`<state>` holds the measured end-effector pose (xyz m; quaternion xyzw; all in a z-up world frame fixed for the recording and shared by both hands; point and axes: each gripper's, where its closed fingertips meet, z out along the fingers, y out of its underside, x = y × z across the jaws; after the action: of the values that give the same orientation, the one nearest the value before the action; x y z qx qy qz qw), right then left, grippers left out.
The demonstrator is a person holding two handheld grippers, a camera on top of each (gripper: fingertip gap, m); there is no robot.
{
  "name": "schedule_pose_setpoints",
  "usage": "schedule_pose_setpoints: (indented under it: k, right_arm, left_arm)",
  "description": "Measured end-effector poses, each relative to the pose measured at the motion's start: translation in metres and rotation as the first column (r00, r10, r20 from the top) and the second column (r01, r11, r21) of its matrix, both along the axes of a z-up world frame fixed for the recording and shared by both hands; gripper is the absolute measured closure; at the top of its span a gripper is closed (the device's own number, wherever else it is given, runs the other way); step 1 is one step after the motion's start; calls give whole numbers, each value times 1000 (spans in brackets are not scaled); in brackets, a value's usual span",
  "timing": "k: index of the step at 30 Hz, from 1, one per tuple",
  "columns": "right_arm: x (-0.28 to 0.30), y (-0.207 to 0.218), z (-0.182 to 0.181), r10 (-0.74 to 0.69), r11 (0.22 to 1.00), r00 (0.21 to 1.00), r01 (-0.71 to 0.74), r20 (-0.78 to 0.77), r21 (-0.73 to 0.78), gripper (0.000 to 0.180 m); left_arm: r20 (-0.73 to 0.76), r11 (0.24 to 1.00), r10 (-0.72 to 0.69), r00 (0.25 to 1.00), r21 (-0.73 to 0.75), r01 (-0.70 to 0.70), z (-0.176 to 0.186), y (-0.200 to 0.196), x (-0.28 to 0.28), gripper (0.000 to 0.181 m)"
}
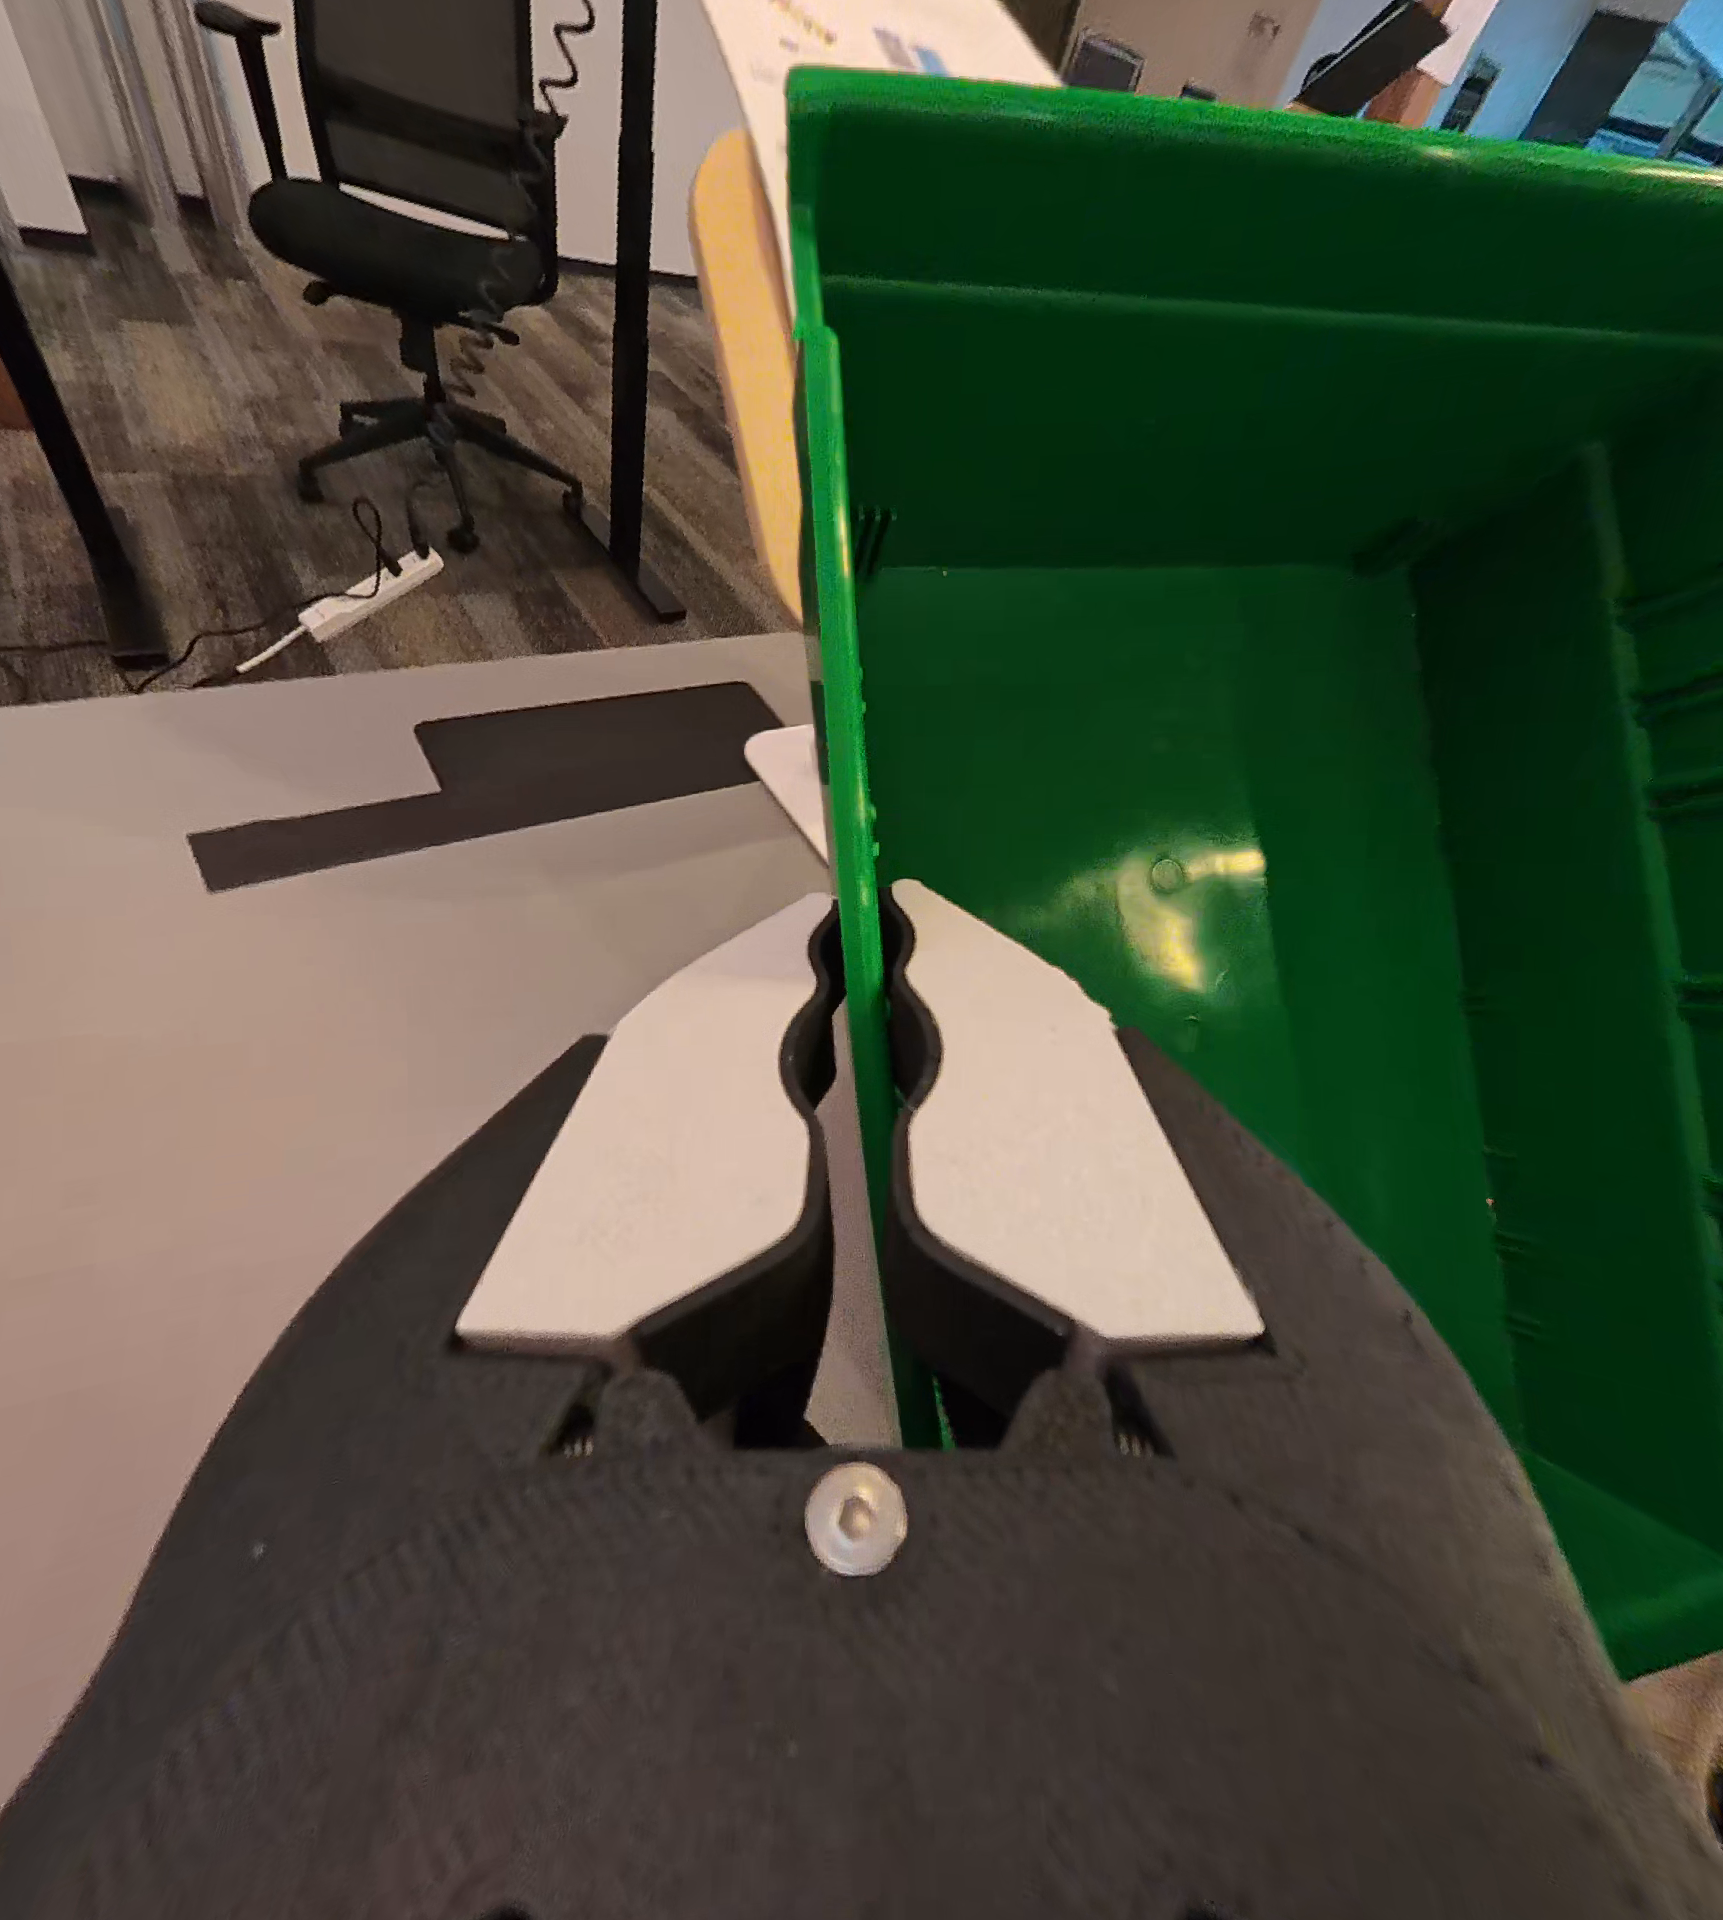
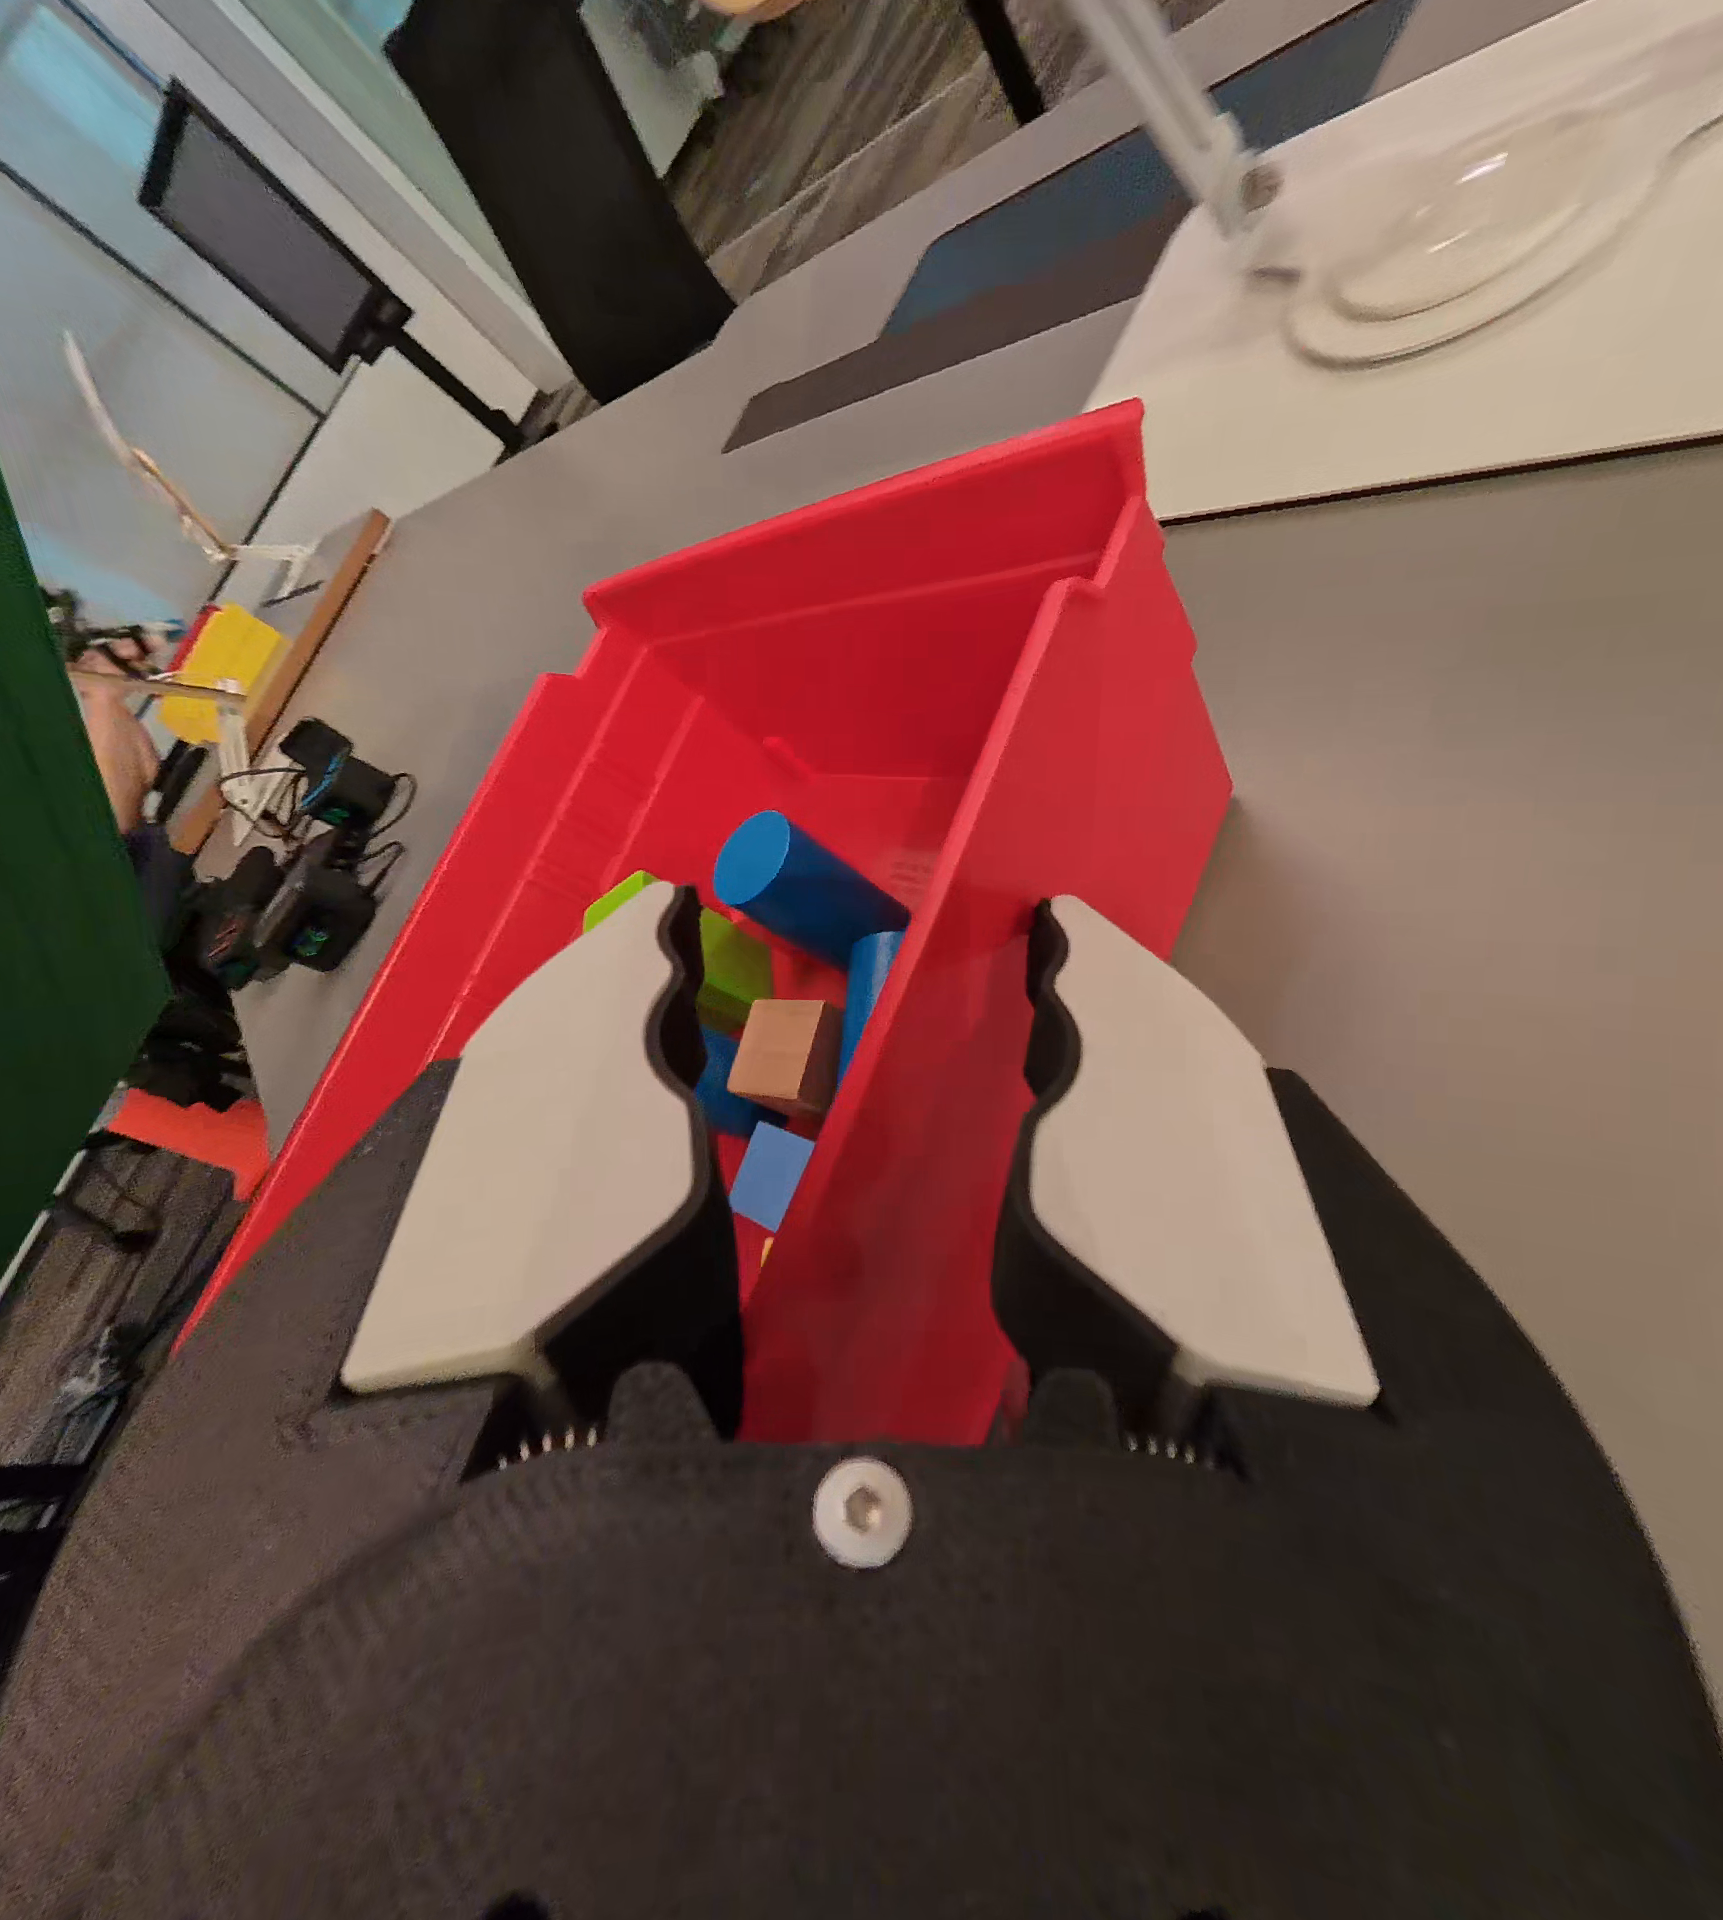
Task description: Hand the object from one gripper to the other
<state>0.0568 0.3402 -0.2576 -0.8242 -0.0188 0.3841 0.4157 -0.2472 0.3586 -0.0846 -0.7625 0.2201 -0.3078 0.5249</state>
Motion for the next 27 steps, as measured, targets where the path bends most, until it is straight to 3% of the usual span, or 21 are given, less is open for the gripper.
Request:
schedule_pose_setpoints:
  k: [5,9,17,21,24,27]
  right_arm:
    - [-58,-14,8,182,983,974,-185,-135,-6,103]
    - [-45,-14,6,177,984,983,-176,-44,12,108]
    - [103,-3,112,-71,970,995,84,-67,228,113]
    - [183,-19,168,-220,915,975,221,-40,337,114]
    - [229,-34,195,-303,880,952,298,-47,370,99]
    - [278,-50,218,-437,797,895,432,-89,422,99]
  left_arm:
    - [3,998,-30,1000,48,30,30,-20,21,175]
    - [16,994,-72,997,79,70,46,-36,47,176]
    - [-21,981,-185,983,57,186,31,-50,137,176]
    - [-47,968,-251,967,9,252,10,-45,209,176]
    - [-55,959,-284,957,-34,282,0,-34,260,176]
    - [-84,960,-278,957,-45,275,-6,-22,303,175]
